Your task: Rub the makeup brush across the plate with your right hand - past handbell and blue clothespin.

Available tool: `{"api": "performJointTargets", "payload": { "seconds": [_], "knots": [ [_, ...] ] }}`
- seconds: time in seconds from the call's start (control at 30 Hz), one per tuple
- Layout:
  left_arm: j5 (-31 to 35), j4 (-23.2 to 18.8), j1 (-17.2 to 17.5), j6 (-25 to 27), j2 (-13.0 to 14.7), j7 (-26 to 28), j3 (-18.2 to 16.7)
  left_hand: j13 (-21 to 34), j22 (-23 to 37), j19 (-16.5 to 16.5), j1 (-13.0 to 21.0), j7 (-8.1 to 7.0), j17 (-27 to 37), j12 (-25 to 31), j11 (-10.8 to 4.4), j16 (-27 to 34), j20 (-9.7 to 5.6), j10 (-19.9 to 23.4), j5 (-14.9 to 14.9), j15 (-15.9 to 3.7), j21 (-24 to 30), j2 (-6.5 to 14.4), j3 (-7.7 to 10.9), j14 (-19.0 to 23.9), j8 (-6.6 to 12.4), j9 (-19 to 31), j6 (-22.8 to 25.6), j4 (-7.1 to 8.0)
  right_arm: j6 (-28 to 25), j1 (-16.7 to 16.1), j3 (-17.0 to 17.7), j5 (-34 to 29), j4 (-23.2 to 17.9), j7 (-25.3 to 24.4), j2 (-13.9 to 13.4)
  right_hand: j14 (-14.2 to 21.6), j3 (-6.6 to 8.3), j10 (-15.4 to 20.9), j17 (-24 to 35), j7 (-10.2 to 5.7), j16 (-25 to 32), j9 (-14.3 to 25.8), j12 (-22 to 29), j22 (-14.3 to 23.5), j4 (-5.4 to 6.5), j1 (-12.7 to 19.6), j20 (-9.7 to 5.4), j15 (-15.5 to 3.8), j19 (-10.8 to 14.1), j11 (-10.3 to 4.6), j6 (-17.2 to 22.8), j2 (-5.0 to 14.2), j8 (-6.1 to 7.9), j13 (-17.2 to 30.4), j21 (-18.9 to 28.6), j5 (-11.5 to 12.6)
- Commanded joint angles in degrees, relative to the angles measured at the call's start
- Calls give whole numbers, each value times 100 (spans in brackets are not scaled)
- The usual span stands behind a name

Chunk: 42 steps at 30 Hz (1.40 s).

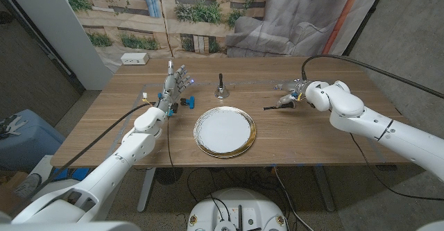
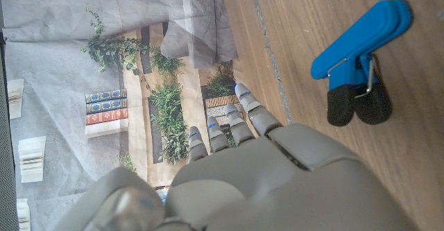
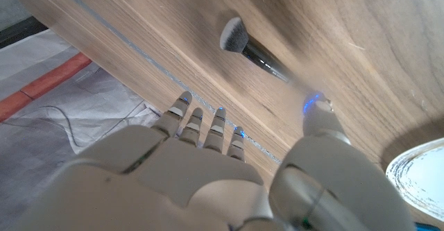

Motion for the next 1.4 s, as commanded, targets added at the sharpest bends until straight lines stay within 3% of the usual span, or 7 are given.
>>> {"api": "performJointTargets", "payload": {
  "seconds": [0.03,0.17,0.27,0.63,0.9,1.4],
  "knots": [
    [0,2,0,-1,-1,-1,1,15,26,38,-8,-58,9,41,-60,18,8,-5,19,-76,24,84,-9,36,20,13,-7,41,107,10,-61,-630,166,391,154,157,37,124,-2,-28,88,21,65,21,20,192,36,-59,147,4,82,-145,69,34,24,-51],
    [0,2,0,-1,-1,-1,1,15,26,39,-9,-58,9,40,-64,19,7,-6,19,-76,25,84,-9,38,20,13,-7,41,127,-13,-55,-740,220,399,199,310,68,335,2,-69,151,22,112,29,44,408,-46,-154,364,-29,213,-218,123,39,76,-75],
    [0,2,0,0,0,-1,0,15,26,39,-8,-58,9,38,-62,19,8,-11,19,-77,25,84,-9,39,20,13,-6,41,248,52,-154,-1011,297,476,198,330,82,366,5,-99,160,23,111,30,51,473,-54,-173,387,-54,287,-220,152,40,74,-79],
    [-1,-4,2,3,3,0,-1,15,26,38,-9,-58,9,37,-62,18,7,-14,19,-80,25,84,-9,37,20,13,-6,41,546,123,-112,-1011,575,466,363,396,142,477,16,-142,191,21,110,33,74,678,-93,-213,424,-145,481,-170,221,35,55,-72],
    [-1,-4,2,3,3,0,-1,15,26,39,-8,-58,9,41,-63,19,4,-6,19,-76,25,84,-9,40,20,13,-6,41,685,97,-82,-1019,669,240,395,639,211,843,46,-314,308,15,154,33,110,934,-164,-401,507,-390,874,-30,349,22,42,-48],
    [1,-1,0,2,0,1,1,15,26,39,-8,-58,9,39,-63,18,3,-8,19,-75,25,82,-10,38,21,13,-5,40,752,7,-47,-1084,796,-170,425,1095,165,1661,101,-345,538,27,218,33,153,1147,-324,-739,694,-744,1641,129,571,-13,34,-74]
  ]
}}
